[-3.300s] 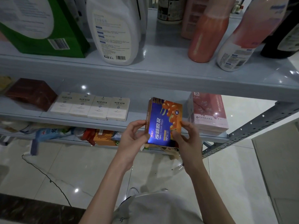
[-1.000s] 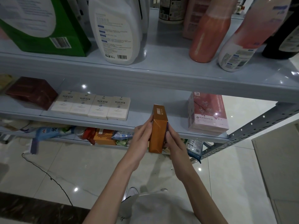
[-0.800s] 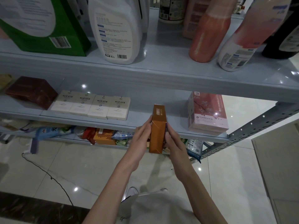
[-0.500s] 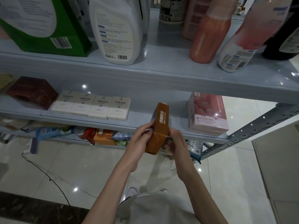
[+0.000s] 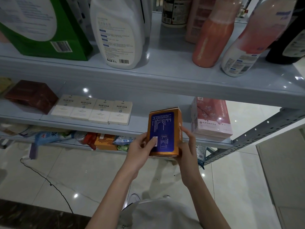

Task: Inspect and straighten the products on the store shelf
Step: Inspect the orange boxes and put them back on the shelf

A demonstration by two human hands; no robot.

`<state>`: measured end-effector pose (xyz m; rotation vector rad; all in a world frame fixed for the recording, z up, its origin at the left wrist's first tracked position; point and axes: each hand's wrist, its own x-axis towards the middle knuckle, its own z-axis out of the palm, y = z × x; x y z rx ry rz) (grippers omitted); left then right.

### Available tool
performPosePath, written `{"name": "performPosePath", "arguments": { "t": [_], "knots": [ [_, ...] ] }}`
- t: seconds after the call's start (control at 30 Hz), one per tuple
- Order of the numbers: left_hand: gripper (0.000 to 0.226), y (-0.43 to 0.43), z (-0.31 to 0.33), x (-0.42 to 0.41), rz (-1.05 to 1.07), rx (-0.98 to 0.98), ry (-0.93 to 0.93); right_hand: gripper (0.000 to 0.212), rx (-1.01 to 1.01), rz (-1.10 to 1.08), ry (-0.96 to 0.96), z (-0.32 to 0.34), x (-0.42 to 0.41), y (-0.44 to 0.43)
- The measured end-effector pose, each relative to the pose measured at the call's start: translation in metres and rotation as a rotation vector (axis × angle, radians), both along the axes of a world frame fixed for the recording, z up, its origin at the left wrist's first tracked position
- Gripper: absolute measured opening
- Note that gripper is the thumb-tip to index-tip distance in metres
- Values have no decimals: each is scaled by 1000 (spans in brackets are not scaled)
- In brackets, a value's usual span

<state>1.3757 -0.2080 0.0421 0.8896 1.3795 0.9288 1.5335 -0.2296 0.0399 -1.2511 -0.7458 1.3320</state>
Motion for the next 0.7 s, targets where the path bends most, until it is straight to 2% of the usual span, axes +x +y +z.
{"name": "performPosePath", "arguments": {
  "t": [0.13,0.3,0.53,0.7],
  "knots": [
    [38,1,0,-3,92,88,4,37,42,-17,-113,-4,4,2],
    [36,3,8,-2,137,177,140,35,45,-62,-206,-12,3,2],
    [34,-5,12,0,108,350,207,36,65,-94,-162,-10,-1,1],
    [32,-9,15,1,93,366,226,36,63,-113,-145,-10,0,2]
  ]
}}
